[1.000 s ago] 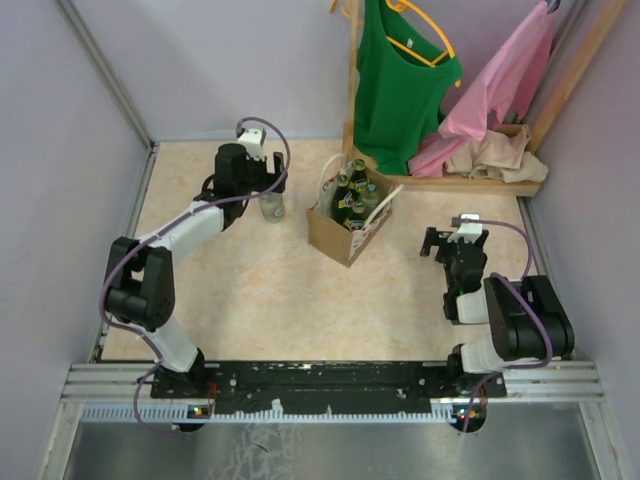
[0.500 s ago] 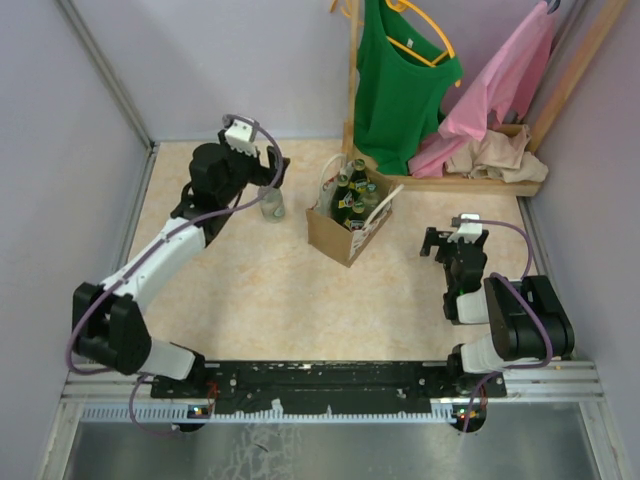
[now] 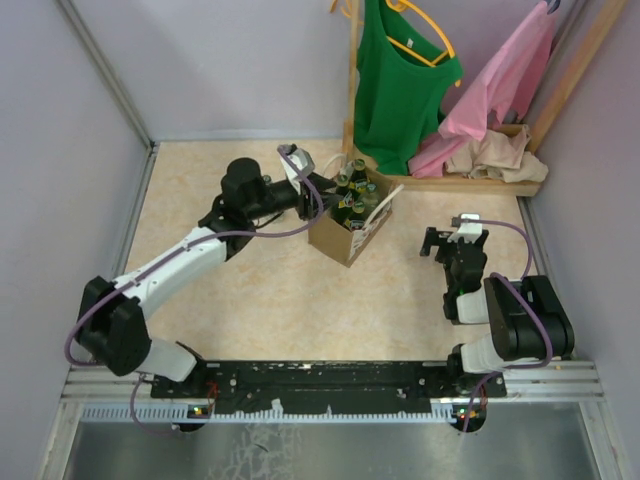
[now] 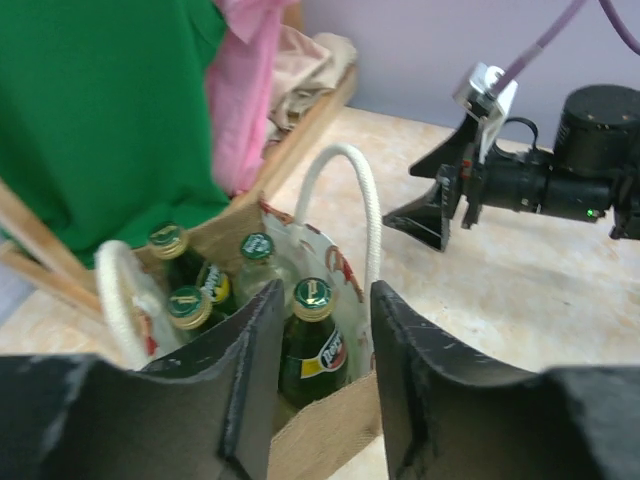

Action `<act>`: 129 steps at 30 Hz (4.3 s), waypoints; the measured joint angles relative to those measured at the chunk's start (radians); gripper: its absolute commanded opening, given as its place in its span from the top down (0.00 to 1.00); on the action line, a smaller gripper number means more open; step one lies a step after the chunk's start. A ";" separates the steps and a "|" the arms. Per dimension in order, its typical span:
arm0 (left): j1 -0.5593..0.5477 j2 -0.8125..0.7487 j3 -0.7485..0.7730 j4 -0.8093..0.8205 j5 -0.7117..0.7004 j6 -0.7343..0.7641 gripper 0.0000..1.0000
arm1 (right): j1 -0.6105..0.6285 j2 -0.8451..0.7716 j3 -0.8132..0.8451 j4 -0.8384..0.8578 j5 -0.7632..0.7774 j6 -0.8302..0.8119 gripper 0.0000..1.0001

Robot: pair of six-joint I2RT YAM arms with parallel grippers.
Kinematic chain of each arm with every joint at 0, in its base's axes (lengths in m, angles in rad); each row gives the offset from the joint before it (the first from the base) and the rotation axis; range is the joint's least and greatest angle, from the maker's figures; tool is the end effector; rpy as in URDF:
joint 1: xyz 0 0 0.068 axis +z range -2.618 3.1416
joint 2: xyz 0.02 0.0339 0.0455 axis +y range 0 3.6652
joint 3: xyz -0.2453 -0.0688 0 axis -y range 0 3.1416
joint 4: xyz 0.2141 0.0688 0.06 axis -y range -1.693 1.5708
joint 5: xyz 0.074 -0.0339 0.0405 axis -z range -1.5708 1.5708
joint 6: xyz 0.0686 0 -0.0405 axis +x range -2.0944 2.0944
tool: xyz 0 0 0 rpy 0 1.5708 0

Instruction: Take the beverage out of the canvas bag

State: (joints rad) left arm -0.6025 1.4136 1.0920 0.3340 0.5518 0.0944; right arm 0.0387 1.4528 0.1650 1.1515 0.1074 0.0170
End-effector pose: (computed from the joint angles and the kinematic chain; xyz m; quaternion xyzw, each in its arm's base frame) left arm 0.2565 -0.2201 0.3467 0.4130 0.5693 -0.3573 0.6145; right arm 0.2495 0.0023 0.1489 0.0271 0.7529 -0.0222 0.6572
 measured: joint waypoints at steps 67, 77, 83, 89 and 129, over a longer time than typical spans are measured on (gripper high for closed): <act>0.000 0.541 0.318 -0.048 -0.256 0.040 0.52 | 0.000 0.000 0.000 0.000 0.000 0.000 0.01; -0.002 0.549 0.317 -0.045 -0.249 0.019 1.00 | 0.000 0.000 0.000 0.000 0.000 0.000 0.01; -0.002 0.549 0.317 -0.046 -0.249 0.022 1.00 | 0.000 0.000 0.000 0.000 0.000 0.000 0.01; -0.002 0.545 0.321 -0.058 -0.247 0.027 1.00 | 0.000 0.000 0.000 0.000 0.000 0.000 0.01; -0.002 0.093 0.430 -0.285 -0.298 0.078 1.00 | 0.000 0.000 0.000 0.000 0.000 0.000 0.01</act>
State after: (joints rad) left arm -0.6048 1.5063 1.5215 0.0494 0.2535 0.1722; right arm 0.0387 1.4528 0.1650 1.1515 0.1078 0.0170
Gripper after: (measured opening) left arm 0.390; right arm 0.991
